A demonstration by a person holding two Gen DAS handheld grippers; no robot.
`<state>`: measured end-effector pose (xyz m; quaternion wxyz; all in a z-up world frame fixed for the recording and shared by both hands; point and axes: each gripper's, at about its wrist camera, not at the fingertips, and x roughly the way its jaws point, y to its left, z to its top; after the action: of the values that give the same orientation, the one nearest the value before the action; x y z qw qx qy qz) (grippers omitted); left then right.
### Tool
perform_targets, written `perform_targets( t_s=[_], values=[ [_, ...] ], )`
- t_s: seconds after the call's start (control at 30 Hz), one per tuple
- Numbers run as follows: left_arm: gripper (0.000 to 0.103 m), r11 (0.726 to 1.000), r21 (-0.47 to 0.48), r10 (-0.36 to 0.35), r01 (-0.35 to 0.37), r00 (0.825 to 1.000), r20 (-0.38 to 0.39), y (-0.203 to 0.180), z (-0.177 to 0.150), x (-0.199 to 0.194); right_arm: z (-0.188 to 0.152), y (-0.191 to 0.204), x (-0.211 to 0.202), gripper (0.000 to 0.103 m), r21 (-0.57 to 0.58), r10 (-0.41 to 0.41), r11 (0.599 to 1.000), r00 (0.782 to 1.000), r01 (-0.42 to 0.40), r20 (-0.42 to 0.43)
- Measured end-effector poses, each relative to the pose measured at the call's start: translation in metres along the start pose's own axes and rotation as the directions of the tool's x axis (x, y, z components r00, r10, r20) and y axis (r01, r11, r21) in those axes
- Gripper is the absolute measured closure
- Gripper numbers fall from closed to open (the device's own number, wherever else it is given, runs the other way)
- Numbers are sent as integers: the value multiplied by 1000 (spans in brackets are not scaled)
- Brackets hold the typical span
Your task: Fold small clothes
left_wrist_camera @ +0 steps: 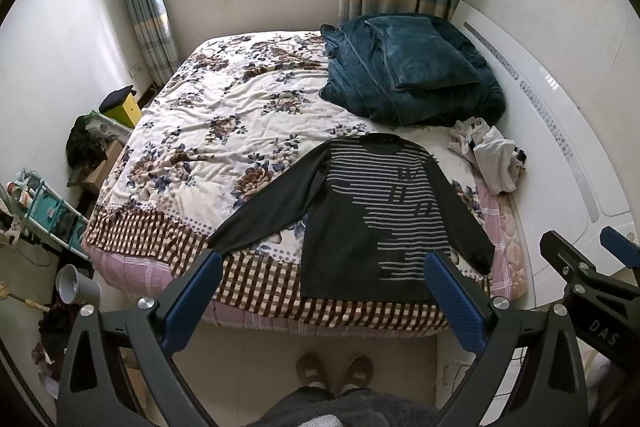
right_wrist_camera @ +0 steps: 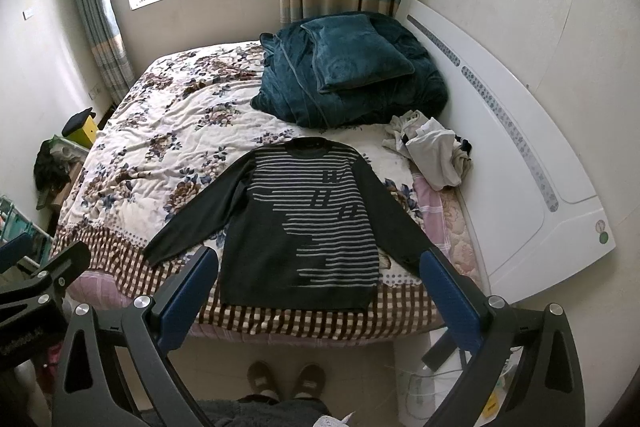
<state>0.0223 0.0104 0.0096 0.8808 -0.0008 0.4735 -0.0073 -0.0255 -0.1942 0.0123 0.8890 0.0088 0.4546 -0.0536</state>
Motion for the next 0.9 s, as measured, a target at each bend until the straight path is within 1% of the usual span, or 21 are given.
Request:
perform_targets(
  t_s=[0.17, 0.23, 0.37, 0.43, 0.5, 0.57, 0.63, 0.73, 0.8, 0.87, 0.9],
  values=[
    [0, 1000, 16, -9, 9, 1000, 0, 0, 11, 18, -1, 1, 8, 1, 9, -1, 1000, 1000, 1, -8],
    [0, 999, 34, 13, -13, 1000, 13, 0, 15, 33, 0, 0, 21, 1, 31, -7, 1000, 1000, 8, -19],
    [0, 998, 62, 23, -25, 999, 31, -2, 25, 72, 4, -11, 71, 1, 103, -40, 994, 996, 48, -77],
    [0, 995, 89, 30, -33, 999, 32, -8, 32, 100, 3, -27, 102, 1, 157, -57, 985, 994, 72, -95],
    [0, 993, 109, 48, -50, 999, 25, -16, 38, 131, -1, -46, 137, 1, 201, -101, 971, 986, 127, -135],
    [0, 989, 130, 74, -71, 997, -14, -30, 42, 174, -6, -72, 178, 1, 263, -117, 951, 975, 165, -190],
    [0, 988, 139, 76, -67, 995, -57, -41, 43, 214, -17, -106, 222, 1, 345, -98, 920, 962, 185, -255],
    [0, 987, 145, 92, -73, 988, -126, -62, 41, 280, -48, -164, 300, 1, 478, -56, 848, 936, 228, -347],
    [0, 985, 148, 117, -92, 978, -171, -79, 38, 323, -69, -200, 350, 1, 544, -26, 802, 924, 248, -383],
    [0, 988, 131, 108, -80, 970, -217, -95, 35, 367, -95, -232, 402, 1, 591, -1, 759, 908, 274, -419],
    [0, 989, 121, 108, -80, 963, -247, -105, 31, 395, -111, -250, 431, 1, 617, 12, 732, 900, 289, -436]
  ],
)
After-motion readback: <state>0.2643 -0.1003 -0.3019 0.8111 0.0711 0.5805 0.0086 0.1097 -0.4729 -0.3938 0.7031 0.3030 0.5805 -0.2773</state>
